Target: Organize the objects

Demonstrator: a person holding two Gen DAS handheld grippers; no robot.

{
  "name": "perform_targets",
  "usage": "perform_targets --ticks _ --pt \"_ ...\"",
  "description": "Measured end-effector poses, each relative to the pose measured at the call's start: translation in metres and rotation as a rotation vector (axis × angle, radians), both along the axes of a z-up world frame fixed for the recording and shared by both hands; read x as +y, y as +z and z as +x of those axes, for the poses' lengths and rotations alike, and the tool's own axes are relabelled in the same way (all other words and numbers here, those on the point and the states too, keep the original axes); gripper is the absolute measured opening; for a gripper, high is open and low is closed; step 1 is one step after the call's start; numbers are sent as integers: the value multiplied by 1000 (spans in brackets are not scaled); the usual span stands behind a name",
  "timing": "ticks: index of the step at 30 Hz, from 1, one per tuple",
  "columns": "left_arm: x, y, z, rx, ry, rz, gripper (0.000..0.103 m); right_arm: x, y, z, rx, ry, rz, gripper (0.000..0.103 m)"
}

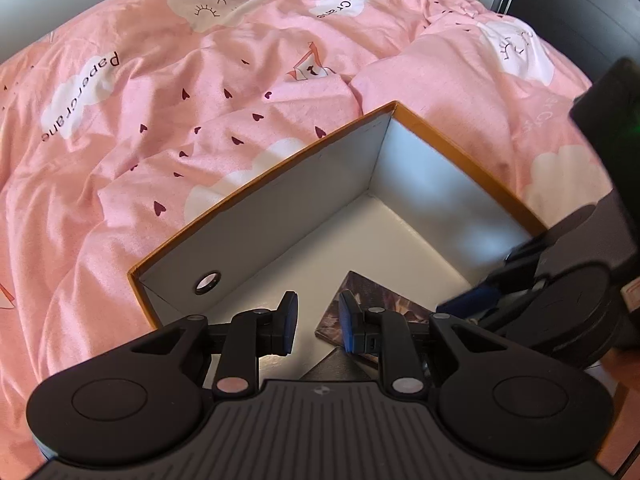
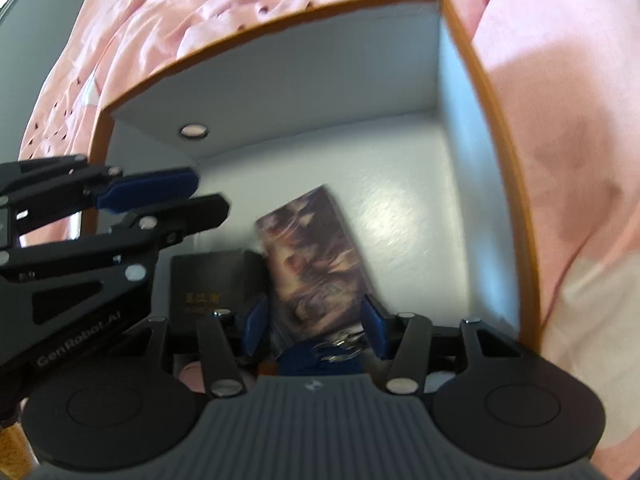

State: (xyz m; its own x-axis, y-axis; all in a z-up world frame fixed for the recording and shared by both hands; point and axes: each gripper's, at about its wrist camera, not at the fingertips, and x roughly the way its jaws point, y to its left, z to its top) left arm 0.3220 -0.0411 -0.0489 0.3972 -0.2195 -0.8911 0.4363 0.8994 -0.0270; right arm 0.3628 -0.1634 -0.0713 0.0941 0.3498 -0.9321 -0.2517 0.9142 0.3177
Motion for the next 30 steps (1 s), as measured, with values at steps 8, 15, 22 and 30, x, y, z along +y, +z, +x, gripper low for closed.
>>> perform_targets --ticks 8,15,22,30 --pt "1 0 2 -36 27 62 22 14 -3 7 -130 51 -44 54" --pt "11 2 10 -63 120 58 19 12 -18 36 -141 -70 21 53" --pt "7 -5 8 -81 100 94 19 18 -28 41 -110 -130 13 40" --pt "1 -8 -2 -90 37 116 19 5 -20 28 -75 -213 -27 23"
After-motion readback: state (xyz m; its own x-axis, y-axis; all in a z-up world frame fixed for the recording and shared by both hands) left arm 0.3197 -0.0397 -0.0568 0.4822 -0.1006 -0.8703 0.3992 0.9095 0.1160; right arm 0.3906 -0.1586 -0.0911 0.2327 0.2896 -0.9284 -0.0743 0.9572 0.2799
